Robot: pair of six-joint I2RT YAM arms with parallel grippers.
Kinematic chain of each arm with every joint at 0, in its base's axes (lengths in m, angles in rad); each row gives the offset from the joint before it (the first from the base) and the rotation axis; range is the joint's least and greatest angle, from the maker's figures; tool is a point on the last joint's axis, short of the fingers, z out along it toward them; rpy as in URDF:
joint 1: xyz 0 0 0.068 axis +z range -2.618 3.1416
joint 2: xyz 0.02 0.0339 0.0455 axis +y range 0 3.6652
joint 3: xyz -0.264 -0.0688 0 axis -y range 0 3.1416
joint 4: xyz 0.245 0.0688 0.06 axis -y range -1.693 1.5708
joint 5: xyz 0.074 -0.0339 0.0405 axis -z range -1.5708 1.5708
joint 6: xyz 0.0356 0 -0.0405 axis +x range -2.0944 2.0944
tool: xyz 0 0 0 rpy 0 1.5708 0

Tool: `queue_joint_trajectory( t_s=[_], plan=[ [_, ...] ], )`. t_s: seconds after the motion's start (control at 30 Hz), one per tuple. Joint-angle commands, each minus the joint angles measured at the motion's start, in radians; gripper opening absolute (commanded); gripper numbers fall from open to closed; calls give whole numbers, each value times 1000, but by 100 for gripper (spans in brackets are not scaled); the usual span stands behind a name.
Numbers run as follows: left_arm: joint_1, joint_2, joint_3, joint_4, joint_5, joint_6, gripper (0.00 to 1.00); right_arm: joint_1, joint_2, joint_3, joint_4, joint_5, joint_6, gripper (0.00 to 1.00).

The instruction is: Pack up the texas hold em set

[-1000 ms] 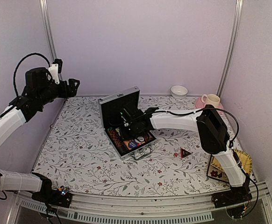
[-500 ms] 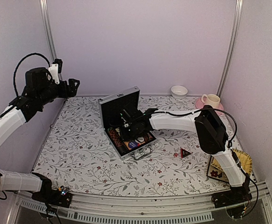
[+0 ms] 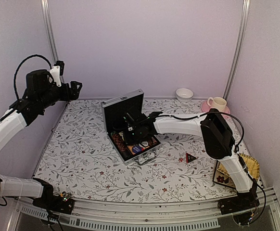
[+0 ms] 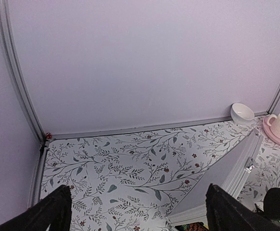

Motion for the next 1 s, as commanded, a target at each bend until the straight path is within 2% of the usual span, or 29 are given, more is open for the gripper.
queue_joint_trajectory(
  t_s=[0.0,0.17,0.43,0.67,0.8,0.97],
  plan=[
    [8,0,10,-4,3,6,97,-11,15,28,-12,-6,-13,30],
    [9,-1,11,-3,6,7,97,-11,-45,24,47,-61,-57,38],
    [9,-3,10,-3,4,5,97,-11,-212,-62,79,-73,-100,44],
    [8,-11,-1,10,-1,1,97,-12,-471,-404,94,8,-49,50],
    [8,-7,-3,10,-5,1,97,-31,-653,-629,43,48,68,54],
    [7,1,-1,8,-5,3,97,-66,-756,-819,-107,72,262,54]
  ],
)
